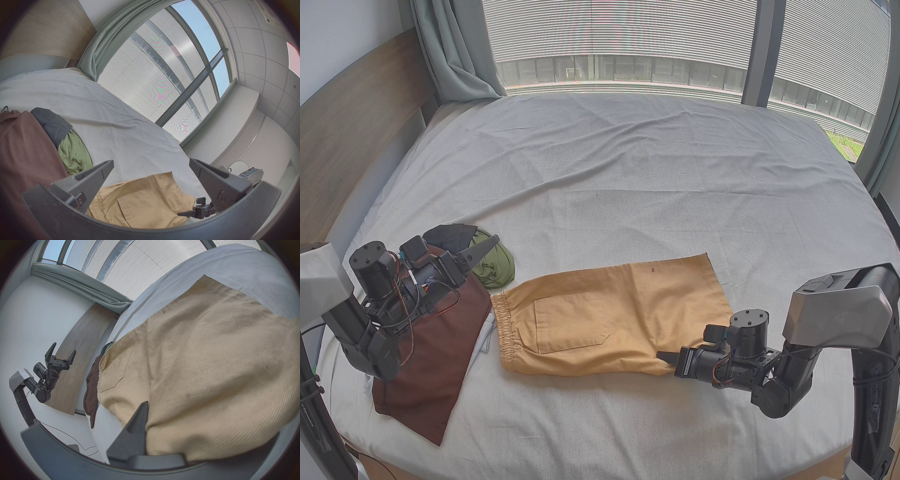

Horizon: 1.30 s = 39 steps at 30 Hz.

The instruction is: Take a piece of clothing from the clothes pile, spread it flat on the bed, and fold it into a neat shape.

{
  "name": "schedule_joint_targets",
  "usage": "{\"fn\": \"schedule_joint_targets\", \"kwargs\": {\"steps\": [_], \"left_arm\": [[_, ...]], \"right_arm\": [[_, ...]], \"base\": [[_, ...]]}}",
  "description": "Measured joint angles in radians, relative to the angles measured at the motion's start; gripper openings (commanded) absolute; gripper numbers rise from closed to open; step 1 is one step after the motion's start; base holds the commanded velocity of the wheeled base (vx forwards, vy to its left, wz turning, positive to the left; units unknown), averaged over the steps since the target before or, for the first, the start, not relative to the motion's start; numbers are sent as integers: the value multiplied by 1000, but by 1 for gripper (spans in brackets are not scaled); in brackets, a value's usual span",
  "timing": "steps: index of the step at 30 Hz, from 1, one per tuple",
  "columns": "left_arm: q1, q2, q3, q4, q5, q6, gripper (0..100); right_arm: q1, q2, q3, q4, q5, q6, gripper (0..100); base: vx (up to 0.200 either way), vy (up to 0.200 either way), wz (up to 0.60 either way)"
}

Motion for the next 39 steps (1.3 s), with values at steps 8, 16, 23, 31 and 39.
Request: {"fn": "schedule_joint_targets", "kwargs": {"steps": [8, 16, 23, 31, 39], "left_arm": [[11, 0, -5, 0, -28, 3, 100], [17, -1, -2, -1, -64, 22, 100], [25, -1, 0, -1, -99, 23, 100], [28, -13, 9, 0, -115, 21, 100], [28, -35, 19, 0, -116, 19, 100]], "right_arm": [[-2, -3, 31, -3, 1, 0, 0], [5, -2, 41, -2, 1, 0, 100], [19, -3, 61, 4, 2, -1, 100], [71, -17, 151, -5, 1, -3, 100], [139, -74, 248, -38, 1, -24, 100]], "base": [[0, 0, 0], [0, 0, 0], [0, 0, 0], [0, 0, 0], [0, 0, 0]]}}
